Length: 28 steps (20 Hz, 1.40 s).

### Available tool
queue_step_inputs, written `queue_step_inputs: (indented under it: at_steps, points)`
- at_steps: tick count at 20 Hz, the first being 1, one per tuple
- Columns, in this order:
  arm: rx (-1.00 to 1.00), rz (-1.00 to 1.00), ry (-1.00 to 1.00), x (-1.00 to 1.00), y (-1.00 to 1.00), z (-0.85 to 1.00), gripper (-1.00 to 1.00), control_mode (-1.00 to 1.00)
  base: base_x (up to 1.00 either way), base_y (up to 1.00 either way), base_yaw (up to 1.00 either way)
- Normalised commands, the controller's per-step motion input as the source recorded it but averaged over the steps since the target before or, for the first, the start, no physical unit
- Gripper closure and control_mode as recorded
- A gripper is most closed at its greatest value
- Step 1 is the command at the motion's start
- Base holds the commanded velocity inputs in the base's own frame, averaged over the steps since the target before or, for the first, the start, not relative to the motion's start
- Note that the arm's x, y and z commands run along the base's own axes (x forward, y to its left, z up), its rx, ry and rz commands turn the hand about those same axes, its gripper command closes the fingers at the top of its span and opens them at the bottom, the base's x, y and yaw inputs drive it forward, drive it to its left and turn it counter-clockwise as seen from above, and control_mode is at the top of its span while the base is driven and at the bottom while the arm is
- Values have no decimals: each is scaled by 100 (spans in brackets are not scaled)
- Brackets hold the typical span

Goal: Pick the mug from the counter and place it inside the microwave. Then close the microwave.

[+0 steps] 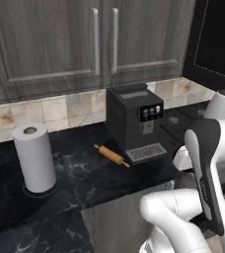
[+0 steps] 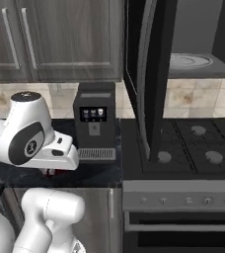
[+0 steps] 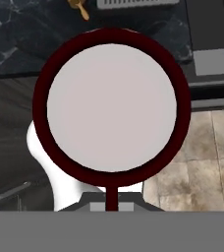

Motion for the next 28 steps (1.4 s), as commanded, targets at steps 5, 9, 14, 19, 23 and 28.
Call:
queue_step_inputs:
  at_steps: [5,9,14,19,23,28]
  points:
    - [0,0,0,0,0,0,100,100,-33,-44,-44]
    - [0,0,0,0,0,0,100,100,-44,-62,-42]
    - [0,0,0,0,0,0,100,100,-48,-50,-40]
    - [0,0,0,0,0,0,100,100,-16,-79,-26]
    - [0,0,0,0,0,0,100,100,0,-94,-12]
    - [0,0,0,0,0,0,100,100,35,-86,-1]
